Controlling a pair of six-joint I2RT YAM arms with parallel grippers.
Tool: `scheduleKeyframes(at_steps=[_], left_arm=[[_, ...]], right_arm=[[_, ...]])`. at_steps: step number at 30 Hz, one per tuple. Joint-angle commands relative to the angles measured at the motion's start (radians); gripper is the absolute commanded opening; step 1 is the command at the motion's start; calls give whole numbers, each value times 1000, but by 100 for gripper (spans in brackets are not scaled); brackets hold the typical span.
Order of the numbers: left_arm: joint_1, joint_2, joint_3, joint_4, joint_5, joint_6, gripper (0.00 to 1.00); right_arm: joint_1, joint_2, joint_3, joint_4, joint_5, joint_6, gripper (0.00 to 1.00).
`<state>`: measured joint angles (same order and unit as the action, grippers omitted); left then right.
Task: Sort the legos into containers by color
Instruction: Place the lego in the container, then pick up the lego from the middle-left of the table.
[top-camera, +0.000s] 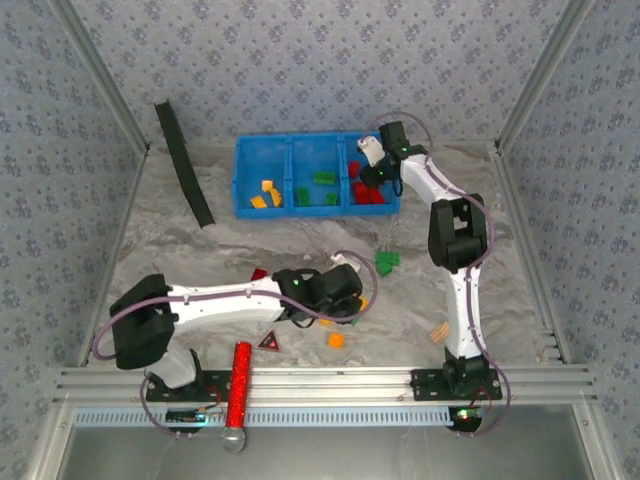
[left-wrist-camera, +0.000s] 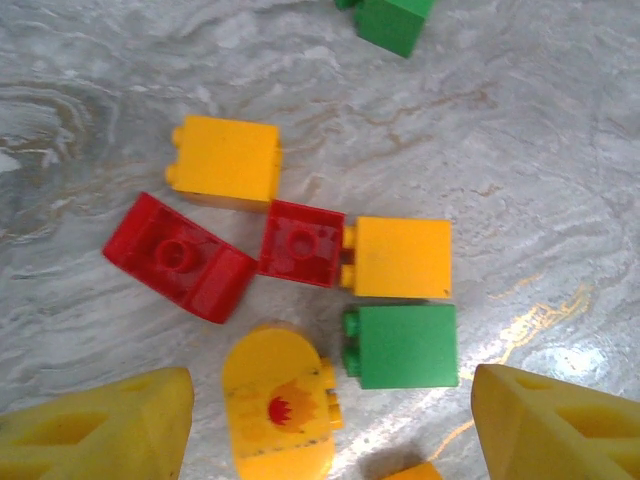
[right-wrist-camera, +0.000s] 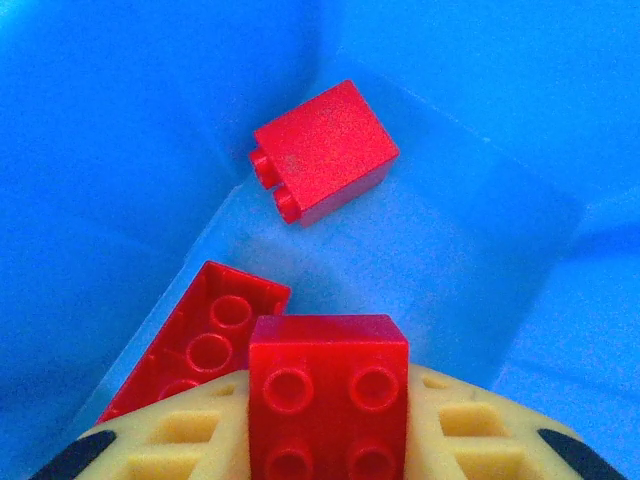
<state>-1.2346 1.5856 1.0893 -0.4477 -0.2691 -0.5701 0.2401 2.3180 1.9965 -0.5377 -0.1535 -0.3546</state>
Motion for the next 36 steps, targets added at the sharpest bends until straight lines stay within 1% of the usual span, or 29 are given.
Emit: scheduleKeyframes(at_steps=[1,7,9,15,24,30,36], left_arm=[[-14,40,47,-54,24,-10,73],[-32,94,79,-80,46,-1,71],[-38,116,88,-83,59,1,70],[-55,161,124,-84,70,17,70],[-58,236,162,-113,86,26,70],[-58,281,184,-127,88,20,70],[-58,309,196,-125,93,12,68]], right_arm=[[1,9,27,-36,-14,2,36],[5,-2,22,-41,-21,-4,47],[5,-6,22,-44,-26,-6,48],[7,-19,21,-39,-9,-8,49],[0,-47,22,-37,-2,-7,49],[-7,-62,18,-2,-32,41,49],[3,-65,21,3,-34,48,49]])
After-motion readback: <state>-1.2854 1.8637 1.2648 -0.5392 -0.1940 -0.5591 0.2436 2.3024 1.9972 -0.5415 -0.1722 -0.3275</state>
